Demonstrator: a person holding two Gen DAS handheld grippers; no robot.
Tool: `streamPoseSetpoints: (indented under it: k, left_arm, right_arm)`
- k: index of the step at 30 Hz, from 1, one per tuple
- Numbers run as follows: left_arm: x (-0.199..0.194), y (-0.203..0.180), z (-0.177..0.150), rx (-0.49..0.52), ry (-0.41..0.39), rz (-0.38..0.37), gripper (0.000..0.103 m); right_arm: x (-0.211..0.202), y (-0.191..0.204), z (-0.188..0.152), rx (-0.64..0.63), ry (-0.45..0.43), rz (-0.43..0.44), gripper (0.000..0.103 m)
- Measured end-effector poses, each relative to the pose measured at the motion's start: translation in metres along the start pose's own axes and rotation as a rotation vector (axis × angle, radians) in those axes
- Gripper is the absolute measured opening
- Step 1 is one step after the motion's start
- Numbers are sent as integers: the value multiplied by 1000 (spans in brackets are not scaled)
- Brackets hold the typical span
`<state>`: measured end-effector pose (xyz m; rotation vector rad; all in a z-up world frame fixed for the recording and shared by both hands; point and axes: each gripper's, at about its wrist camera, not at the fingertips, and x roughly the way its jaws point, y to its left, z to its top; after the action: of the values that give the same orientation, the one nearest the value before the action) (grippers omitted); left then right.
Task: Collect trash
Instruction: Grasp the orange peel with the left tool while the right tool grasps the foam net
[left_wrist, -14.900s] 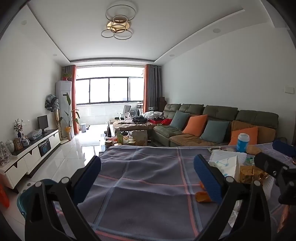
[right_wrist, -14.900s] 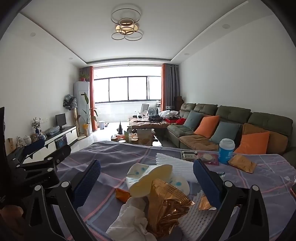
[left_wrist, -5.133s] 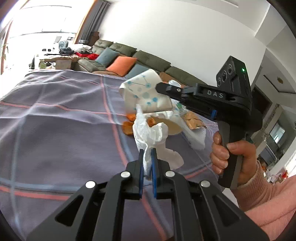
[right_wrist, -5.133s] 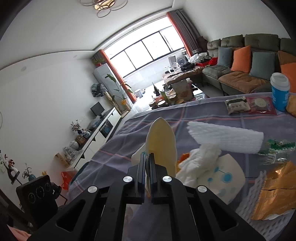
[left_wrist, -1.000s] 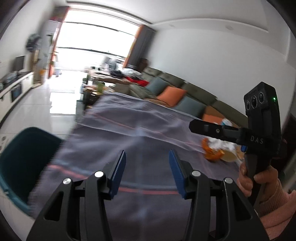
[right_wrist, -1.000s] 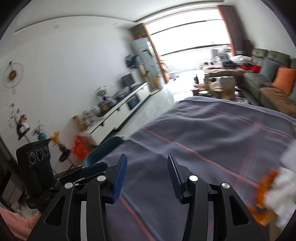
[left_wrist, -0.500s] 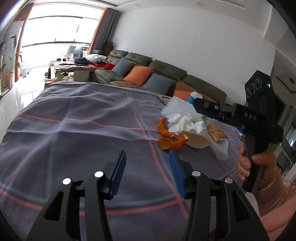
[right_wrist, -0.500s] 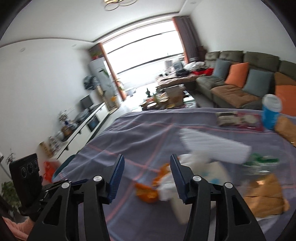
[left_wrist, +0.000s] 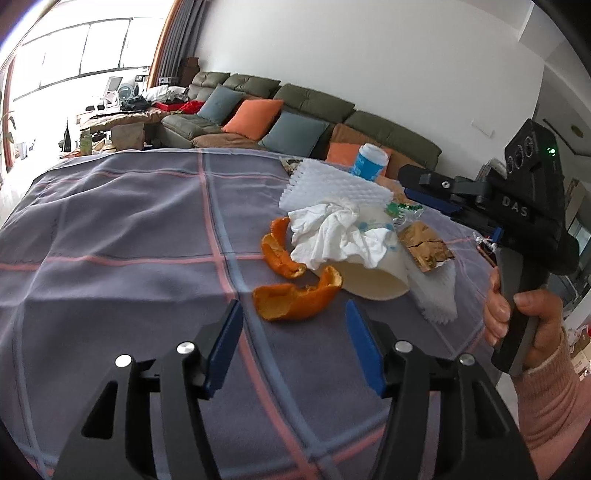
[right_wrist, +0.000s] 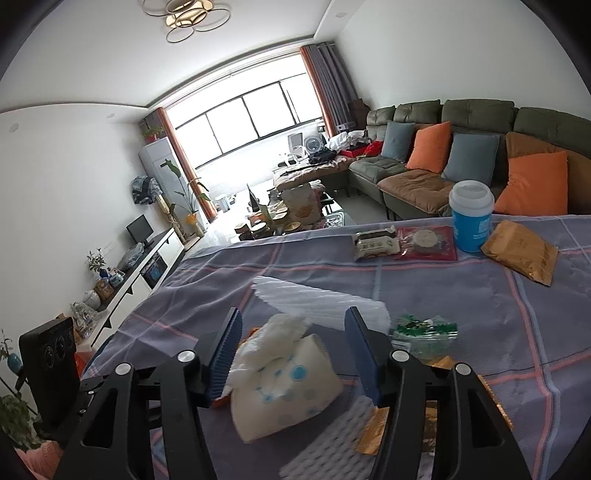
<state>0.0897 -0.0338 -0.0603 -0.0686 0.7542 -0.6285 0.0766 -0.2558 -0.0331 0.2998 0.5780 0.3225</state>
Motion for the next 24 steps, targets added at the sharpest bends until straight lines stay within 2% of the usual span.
streamPoseSetpoints:
  k: [8,14,16,17,19,21,23,24]
  left_arm:
    - [21,-6,7,-7,80,16,61]
    - [27,-1,12,-43,107,18,59]
    - [28,-1,13,-42,110,28,52]
    - [28,-1,13,-42,110,31,51]
    - [28,0,13,-41,106,32,47]
    - [26,0,12,-43,101,32,45]
    - [25,0,12,-43,93,32,41]
    - [23,1,12,-44,89,32,38]
  right_arm:
    - [20,-20,7,34,44,-15,73]
    - [36,-29,8,67,90,0,73]
    - [37,-28,8,59,94,1,62]
    - [38,-28,7,61,97,3,51]
    - [39,-29,6,72,100,13,39]
    - [39,-29,4,71,98,10,21]
    - [38,-29,4,67,95,13,14]
    - [37,-28,4,62,93,19,13]
